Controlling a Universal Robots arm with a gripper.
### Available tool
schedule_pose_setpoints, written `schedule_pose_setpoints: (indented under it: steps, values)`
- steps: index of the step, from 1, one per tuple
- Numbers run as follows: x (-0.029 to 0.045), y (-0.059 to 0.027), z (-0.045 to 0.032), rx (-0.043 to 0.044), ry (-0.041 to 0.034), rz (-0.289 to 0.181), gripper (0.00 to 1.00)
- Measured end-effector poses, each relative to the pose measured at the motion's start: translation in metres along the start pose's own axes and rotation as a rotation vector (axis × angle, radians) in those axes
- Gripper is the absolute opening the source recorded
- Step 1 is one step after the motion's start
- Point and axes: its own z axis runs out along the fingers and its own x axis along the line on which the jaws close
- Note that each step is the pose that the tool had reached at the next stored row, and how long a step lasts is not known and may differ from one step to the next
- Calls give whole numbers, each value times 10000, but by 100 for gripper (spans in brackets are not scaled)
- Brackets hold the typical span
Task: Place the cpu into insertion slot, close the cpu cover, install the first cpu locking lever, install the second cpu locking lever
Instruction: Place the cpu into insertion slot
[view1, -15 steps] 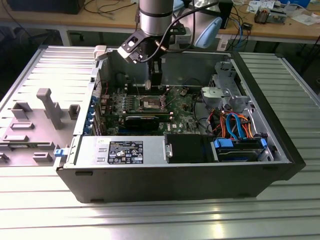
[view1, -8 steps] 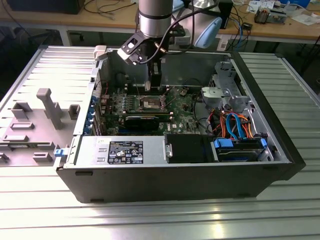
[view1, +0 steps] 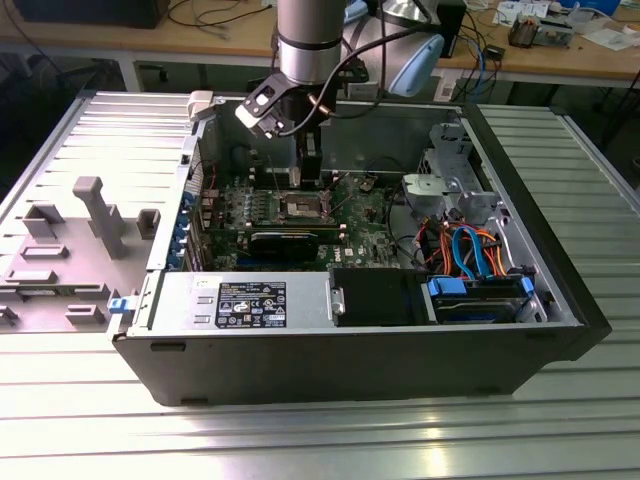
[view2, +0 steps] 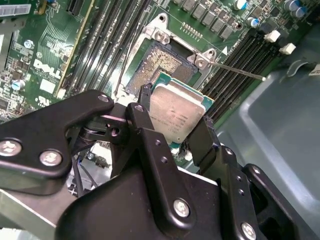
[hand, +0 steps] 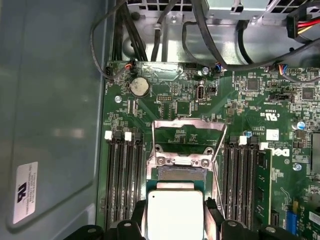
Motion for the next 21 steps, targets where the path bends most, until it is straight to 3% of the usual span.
schedule_pose_setpoints:
  steps: [4, 8, 11, 16, 21]
  values:
    - [1, -3, 109, -5, -27, 208, 55]
    - [1, -5, 134, -14, -38, 205, 55]
    - [5, -8, 151, -96, -193, 200, 55]
    - [14, -47, 189, -184, -198, 199, 55]
    - [40, -47, 249, -186, -197, 232, 55]
